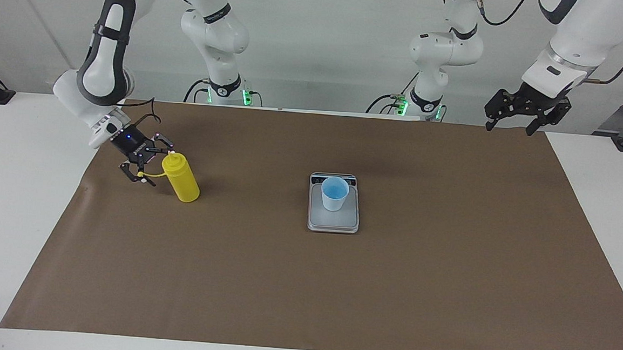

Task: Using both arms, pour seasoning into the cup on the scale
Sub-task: 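Reach the yellow squeeze bottle with the right gripper and grasp it, then lift the yellow bottle with the right gripper over the blue cup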

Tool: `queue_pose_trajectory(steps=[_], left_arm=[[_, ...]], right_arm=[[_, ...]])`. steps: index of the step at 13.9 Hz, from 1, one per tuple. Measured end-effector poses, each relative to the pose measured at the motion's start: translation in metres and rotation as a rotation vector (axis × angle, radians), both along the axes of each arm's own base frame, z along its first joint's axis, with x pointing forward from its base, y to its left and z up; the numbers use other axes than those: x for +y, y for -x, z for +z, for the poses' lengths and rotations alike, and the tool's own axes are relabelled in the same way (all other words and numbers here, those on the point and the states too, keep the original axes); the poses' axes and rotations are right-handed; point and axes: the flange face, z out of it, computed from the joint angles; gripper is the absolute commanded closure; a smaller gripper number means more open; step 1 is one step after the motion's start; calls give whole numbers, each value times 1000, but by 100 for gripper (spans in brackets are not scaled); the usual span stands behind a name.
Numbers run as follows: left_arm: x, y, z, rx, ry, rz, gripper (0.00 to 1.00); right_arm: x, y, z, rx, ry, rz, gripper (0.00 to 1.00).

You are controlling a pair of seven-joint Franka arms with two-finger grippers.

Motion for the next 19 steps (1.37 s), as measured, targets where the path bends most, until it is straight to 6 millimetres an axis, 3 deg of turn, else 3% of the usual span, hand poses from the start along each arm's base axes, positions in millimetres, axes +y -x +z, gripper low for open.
queue_pose_trajectory(steps=[6,9,10,12,13,19], left_arm=[[2,1,-2,8,-1,3,0],[2,2,-2,6,-1,4,0],[2,2,-2,7,-1,4,0],[3,2,-2,7,-1,6,0],[4,1,-2,7,-1,8,0],[8,1,-2,8,0,16,0]], right_arm=[[49,-18,3,-49,-88,8,0],[48,-18,4,-57,-87,9,0],[48,-18,4,-59,-88,7,24],[48,-18,4,-66,-87,12,84],[48,-18,4,-74,-84,18,97],[50,-19,5,-83,-83,27,100]])
